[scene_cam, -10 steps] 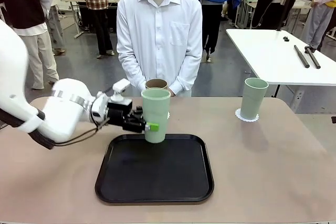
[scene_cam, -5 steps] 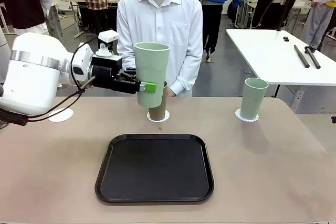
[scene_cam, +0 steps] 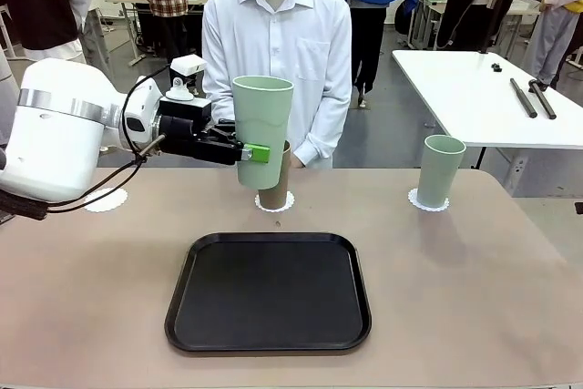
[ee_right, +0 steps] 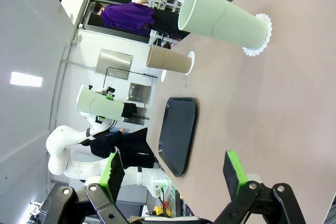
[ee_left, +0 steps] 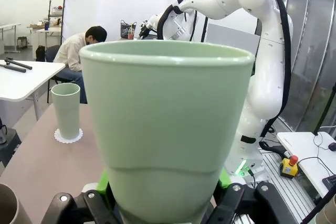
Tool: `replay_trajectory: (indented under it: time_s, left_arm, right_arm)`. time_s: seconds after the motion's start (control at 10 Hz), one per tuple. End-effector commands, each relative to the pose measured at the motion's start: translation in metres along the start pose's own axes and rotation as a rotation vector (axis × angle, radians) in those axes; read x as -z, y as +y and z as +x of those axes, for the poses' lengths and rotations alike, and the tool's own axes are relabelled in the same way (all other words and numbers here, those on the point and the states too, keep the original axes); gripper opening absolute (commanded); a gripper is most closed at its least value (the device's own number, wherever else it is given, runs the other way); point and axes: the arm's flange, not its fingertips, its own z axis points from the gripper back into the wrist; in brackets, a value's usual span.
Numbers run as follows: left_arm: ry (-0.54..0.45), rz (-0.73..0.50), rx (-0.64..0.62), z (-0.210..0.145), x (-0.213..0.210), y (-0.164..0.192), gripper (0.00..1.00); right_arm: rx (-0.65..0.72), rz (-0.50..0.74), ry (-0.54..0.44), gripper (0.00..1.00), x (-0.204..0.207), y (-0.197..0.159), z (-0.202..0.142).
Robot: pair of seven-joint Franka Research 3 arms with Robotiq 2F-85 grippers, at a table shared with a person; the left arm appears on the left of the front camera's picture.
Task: Place coasters on the table and set cups on them.
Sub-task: Take one Reusable plastic cup from the Flat Tray and place it on a coaster set by the human.
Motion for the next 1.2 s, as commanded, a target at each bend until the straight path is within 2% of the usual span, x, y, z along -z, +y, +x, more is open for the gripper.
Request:
replay_trajectory:
  time_s: [0.0, 0.2, 0.4, 0.5, 0.7, 1.1]
  left_arm:
    - [-0.057, 0.0, 0.07, 0.0, -0.043, 0.019, 0.84]
    - [-0.115, 0.237, 0.152, -0.012, -0.153, 0.041, 0.84]
    - [-0.187, 0.458, 0.131, -0.024, -0.263, 0.054, 0.84]
    - [-0.205, 0.541, 0.118, -0.04, -0.301, 0.055, 0.84]
    - [-0.207, 0.612, 0.052, -0.065, -0.35, 0.059, 0.84]
    - [-0.16, 0.652, 0.012, -0.094, -0.37, 0.082, 0.84]
  right_arm:
    - [0.0, 0.002, -0.001, 1.0, 0.0, 0.0, -0.001]
    - [0.0, 0.002, -0.001, 1.0, 0.0, 0.0, -0.001]
    - [0.0, 0.002, -0.001, 1.0, 0.0, 0.0, -0.001]
    - [0.0, 0.002, -0.001, 1.0, 0.0, 0.0, -0.001]
    - [0.0, 0.002, -0.001, 1.0, 0.0, 0.0, -0.001]
    - [0.0, 0.002, -0.001, 1.0, 0.0, 0.0, -0.001]
